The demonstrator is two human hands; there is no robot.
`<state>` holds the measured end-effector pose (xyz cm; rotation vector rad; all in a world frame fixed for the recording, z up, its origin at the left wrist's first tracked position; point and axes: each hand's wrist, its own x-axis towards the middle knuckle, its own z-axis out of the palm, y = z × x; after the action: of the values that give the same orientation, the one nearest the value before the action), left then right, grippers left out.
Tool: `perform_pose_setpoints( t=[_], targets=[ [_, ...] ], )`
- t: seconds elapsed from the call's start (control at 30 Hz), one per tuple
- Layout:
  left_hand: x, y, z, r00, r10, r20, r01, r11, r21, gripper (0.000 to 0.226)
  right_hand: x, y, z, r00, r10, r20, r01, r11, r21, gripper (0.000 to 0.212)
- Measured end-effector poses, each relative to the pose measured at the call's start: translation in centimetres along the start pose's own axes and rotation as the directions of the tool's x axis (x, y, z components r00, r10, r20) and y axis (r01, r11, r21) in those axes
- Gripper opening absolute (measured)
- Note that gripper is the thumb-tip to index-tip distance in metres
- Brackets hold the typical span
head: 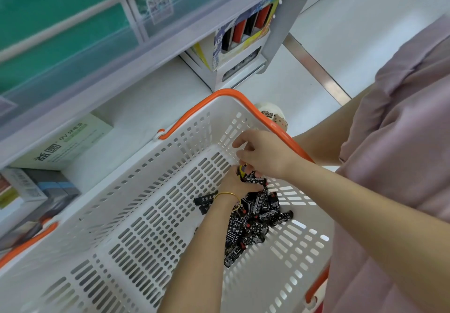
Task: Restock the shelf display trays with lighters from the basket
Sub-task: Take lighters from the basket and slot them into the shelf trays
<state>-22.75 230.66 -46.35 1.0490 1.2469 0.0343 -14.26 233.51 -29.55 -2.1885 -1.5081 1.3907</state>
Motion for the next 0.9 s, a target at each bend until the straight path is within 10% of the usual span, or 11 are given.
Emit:
perform_pose_setpoints(
  t=[0.27, 0.5, 0.6, 0.9],
  targets=[
    [-1.9, 0.7, -1.3, 0.997, 0.064, -0.031, -0.068, 0.984, -0.162, 0.05, -0.1, -0.2, -0.4, 0.999, -0.027, -0.021, 0.027, 1.0, -0.002, 0.027],
    [-3.8, 1.9, -4.4, 0.992, -0.106, -0.07, 0.056, 0.858, -0.511, 0.102, -0.4, -0.9, -0.8, 0.998, -0.047, -0.032, 0.048, 0.997, 0.052, 0.025],
    [-5.8, 3.0, -6.1, 0.993, -0.109, -0.044, 0.047, 0.713, -0.699, 0.052, -0.8, -1.6, -1.4, 0.998, -0.062, -0.032, 0.064, 0.993, 0.095, 0.026],
    [-17.7, 9.6, -9.6, 0.992, 0.008, -0.124, -0.097, 0.677, -0.729, 0.027, -4.4, -6.3, -3.3, 0.939, -0.326, 0.109, 0.302, 0.934, 0.191, 0.019]
  ],
)
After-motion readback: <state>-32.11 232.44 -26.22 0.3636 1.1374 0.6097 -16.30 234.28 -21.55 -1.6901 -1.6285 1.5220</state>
